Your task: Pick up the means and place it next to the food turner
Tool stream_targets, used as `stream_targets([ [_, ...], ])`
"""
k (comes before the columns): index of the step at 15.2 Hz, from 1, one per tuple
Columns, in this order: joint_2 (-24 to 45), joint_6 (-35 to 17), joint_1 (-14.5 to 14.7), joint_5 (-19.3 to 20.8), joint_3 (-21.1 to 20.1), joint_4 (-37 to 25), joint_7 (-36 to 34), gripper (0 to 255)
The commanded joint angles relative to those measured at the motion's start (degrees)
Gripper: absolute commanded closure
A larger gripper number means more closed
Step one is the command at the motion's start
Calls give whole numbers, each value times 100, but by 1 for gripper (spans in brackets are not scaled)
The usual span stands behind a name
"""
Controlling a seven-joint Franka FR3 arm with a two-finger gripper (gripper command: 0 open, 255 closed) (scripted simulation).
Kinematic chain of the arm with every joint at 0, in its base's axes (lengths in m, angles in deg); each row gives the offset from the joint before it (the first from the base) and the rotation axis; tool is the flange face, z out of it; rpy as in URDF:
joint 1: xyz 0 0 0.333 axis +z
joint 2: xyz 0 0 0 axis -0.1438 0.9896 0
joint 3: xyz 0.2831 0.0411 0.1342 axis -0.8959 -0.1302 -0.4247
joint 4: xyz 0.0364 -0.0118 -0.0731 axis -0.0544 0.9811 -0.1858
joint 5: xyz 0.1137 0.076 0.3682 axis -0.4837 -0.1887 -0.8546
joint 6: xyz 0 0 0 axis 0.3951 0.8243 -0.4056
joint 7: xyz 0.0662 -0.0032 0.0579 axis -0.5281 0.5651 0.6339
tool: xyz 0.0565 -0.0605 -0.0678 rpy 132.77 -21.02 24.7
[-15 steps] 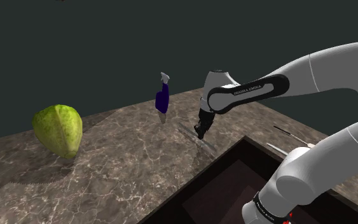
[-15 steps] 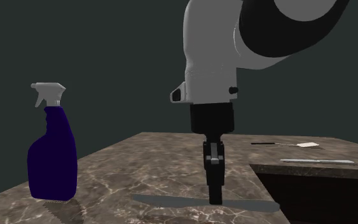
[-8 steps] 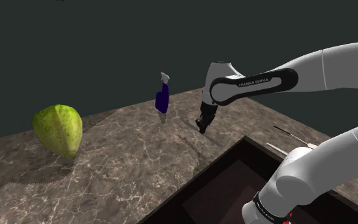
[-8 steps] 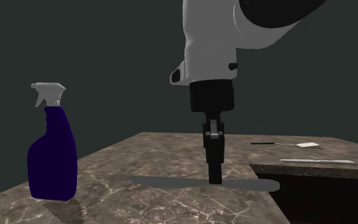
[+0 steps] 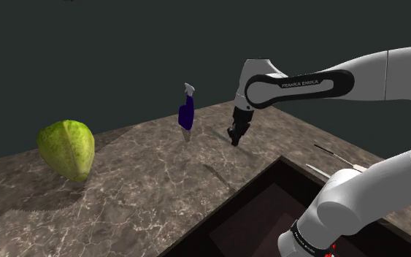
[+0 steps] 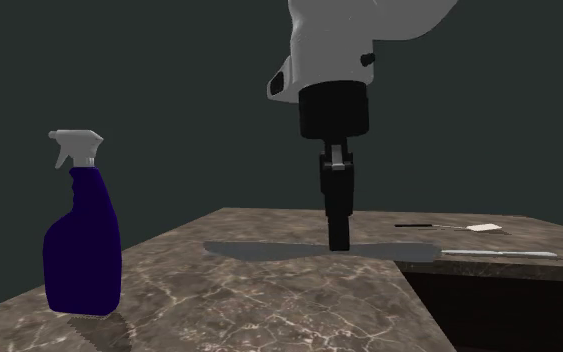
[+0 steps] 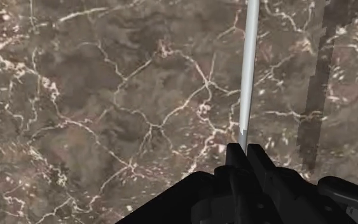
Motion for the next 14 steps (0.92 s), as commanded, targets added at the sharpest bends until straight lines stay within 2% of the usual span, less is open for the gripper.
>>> stream_targets([
  [1,-179,102,-59,48,92,81,121,255],
  [8,-1101,316,-529,505,756,778,954,255],
  [14,-1675,521,-1044,1048,1404,1108,1738,255],
])
